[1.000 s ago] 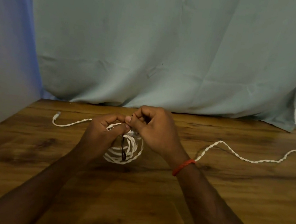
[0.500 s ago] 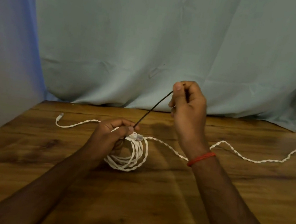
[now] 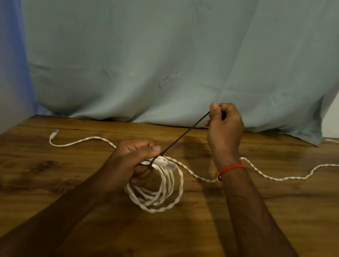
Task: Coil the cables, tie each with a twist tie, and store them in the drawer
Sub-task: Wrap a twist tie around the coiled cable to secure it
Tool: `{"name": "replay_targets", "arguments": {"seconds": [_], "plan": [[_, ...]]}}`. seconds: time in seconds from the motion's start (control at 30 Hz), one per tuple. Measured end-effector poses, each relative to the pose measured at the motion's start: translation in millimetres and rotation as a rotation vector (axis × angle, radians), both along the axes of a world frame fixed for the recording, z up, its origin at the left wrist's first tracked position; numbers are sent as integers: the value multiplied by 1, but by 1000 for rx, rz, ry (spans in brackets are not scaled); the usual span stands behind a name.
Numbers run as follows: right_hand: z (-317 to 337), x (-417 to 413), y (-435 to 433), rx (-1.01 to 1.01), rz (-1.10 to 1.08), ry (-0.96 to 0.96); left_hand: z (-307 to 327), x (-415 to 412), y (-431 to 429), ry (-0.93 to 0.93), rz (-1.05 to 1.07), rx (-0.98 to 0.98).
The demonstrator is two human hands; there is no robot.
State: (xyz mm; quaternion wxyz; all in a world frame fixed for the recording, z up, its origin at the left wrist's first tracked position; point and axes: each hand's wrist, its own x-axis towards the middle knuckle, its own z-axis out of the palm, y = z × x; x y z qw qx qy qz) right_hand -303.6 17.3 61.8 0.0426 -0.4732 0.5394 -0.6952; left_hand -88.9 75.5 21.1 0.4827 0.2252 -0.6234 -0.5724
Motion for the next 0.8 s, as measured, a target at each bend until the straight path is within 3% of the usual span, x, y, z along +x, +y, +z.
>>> {"name": "replay_targets", "arguments": {"seconds": [0.17,0.37,0.6,0.8], "plan": [[-6,-2,-1,154,-50,87,-2,-4,4,39,44,-39],[-25,7,1,395,-102,394,-1,3,4,172,208,-27],[-32,28,7,438,-106,793,1,7,6,69,264,-131],[-32,34,7,373,112,811,4,13,-2,201,272,-96]]}}
